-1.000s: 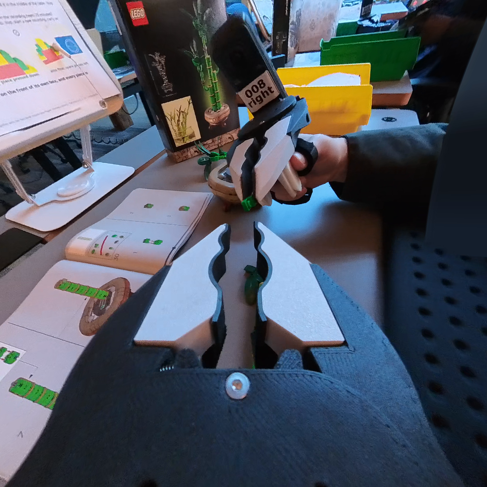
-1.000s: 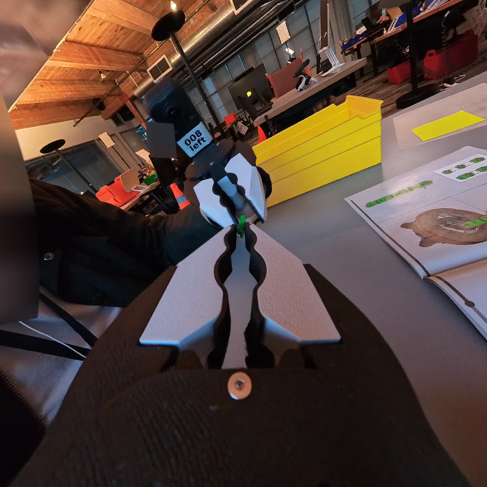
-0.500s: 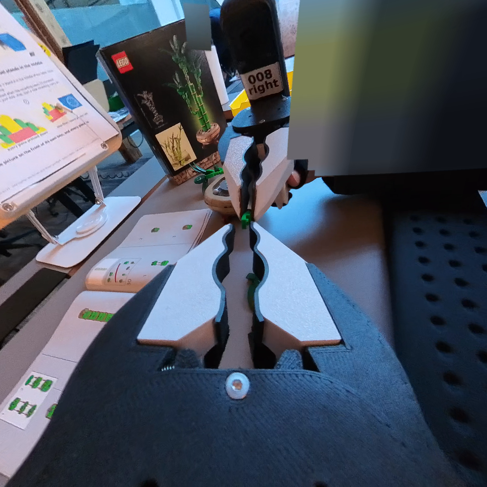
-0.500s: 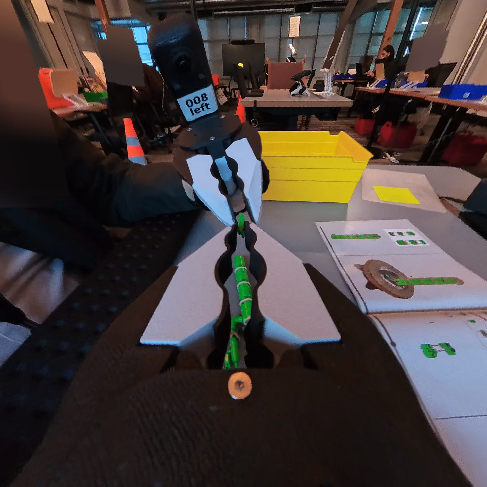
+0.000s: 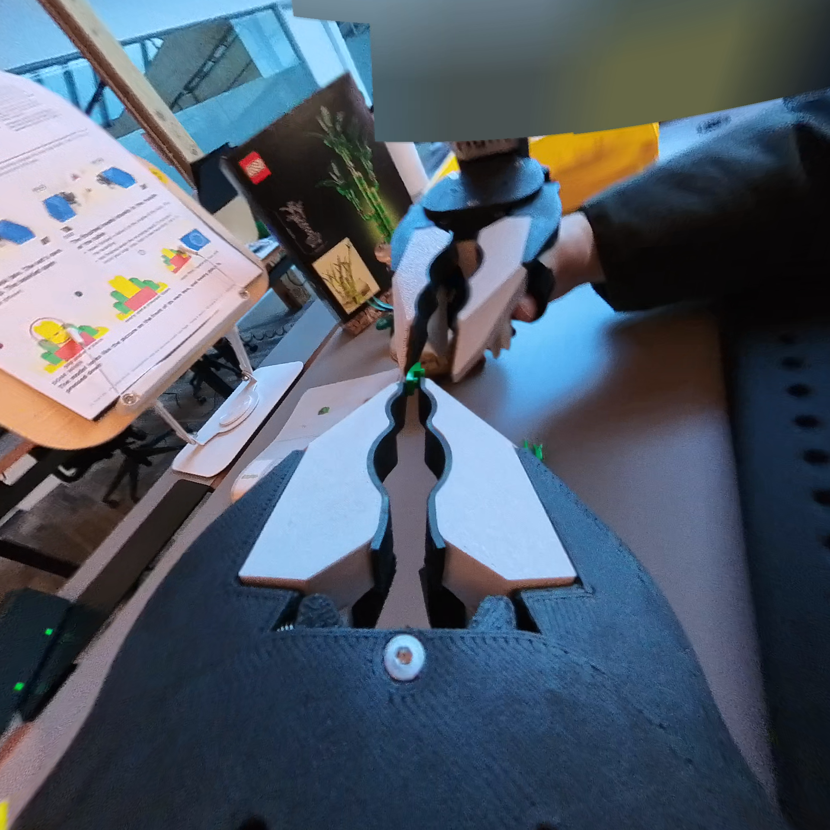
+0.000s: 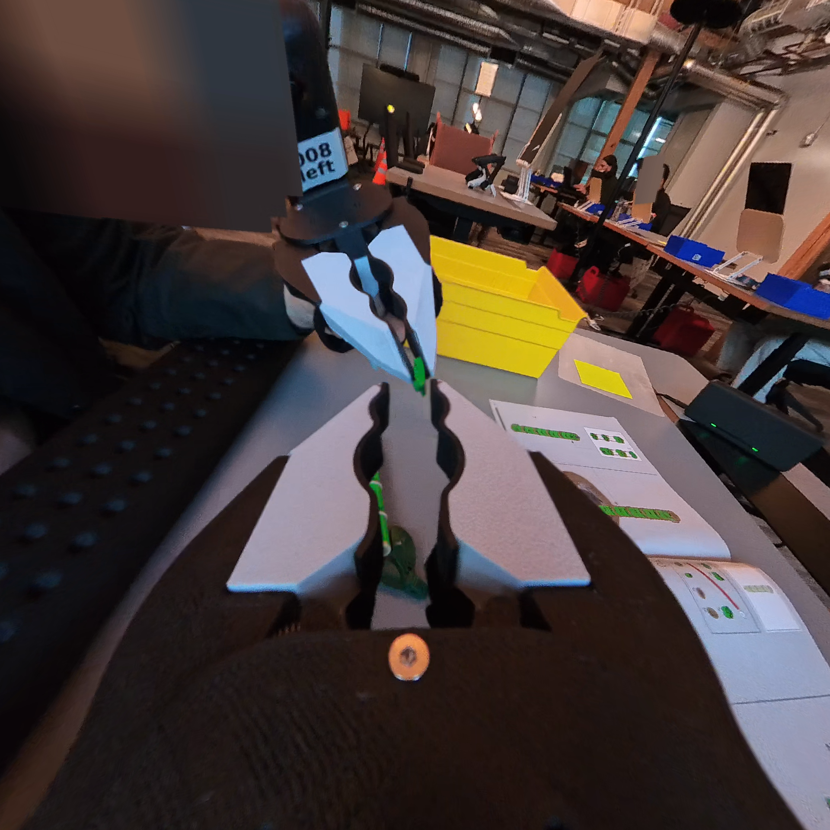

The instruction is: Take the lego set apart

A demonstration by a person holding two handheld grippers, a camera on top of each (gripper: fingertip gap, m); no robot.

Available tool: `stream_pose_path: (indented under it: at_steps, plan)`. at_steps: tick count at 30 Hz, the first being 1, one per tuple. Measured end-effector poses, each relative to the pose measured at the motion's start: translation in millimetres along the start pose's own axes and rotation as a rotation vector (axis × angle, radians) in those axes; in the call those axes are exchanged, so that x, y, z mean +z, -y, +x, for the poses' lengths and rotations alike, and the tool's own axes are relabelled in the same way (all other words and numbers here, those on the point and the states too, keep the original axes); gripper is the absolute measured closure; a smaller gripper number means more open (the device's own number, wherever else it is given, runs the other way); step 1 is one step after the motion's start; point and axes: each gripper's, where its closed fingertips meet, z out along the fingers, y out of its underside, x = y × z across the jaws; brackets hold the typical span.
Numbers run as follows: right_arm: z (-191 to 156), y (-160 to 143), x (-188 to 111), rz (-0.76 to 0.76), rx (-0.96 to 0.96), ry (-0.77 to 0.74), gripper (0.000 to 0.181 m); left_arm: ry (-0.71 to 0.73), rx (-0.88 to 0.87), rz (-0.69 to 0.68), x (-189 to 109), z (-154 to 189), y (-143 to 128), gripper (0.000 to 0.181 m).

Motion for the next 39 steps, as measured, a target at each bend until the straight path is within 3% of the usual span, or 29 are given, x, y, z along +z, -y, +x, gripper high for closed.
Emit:
stream_pose_path:
  at_steps: [3,8,11,13,14,17,19,21,23,25,27,31,34,36,39]
  plan:
    - [6,4,-4,0.023,0.028,-0.024,0.156,0.020,-0.219,0.059,-8,-22,4,0.179]
    - [7,-6,-1,-0.016,0.050,-0.023,0.157,-0.172,-0.668,0.294,-28,-38,26,0.179]
    - [4,-13,2,-0.054,0.052,-0.011,0.157,-0.134,-0.699,0.312,-34,-51,23,0.179]
    - [4,-17,4,-0.078,0.048,-0.012,0.157,0.048,-0.564,0.247,-43,-70,16,0.179]
    - [4,-19,4,-0.090,0.048,-0.015,0.157,0.214,-0.469,0.204,-54,-88,12,0.179]
    - [6,-25,5,-0.119,0.047,-0.023,0.158,0.848,-0.212,-0.006,-133,-154,-4,0.179]
    - [7,-28,6,-0.135,0.049,-0.024,0.158,1.122,-0.157,-0.221,-190,-177,-25,0.178]
    - [7,-32,7,-0.146,0.055,-0.020,0.158,1.184,-0.285,-0.415,-222,-182,-64,0.178]
    - [6,-34,8,-0.157,0.061,-0.016,0.158,1.128,-0.484,-0.525,-233,-178,-105,0.176]
    - [6,-36,9,-0.163,0.064,-0.012,0.158,1.150,-0.628,-0.590,-248,-179,-133,0.128]
    - [7,-38,10,-0.169,0.069,-0.012,0.158,1.172,-0.692,-0.571,-257,-180,-138,0.125]
    - [9,-42,8,-0.201,0.071,-0.020,0.158,1.177,-0.600,-0.255,-246,-191,-89,0.141]
    - [12,-47,4,-0.235,0.095,-0.030,0.158,0.926,-0.503,0.007,-187,-174,-34,0.161]
    - [12,-55,1,-0.287,0.122,-0.033,0.159,0.688,-0.487,0.042,-135,-147,-18,0.168]
    - [13,-72,-3,-0.388,0.150,-0.042,0.160,0.575,-0.359,-0.064,-86,-118,-19,0.163]
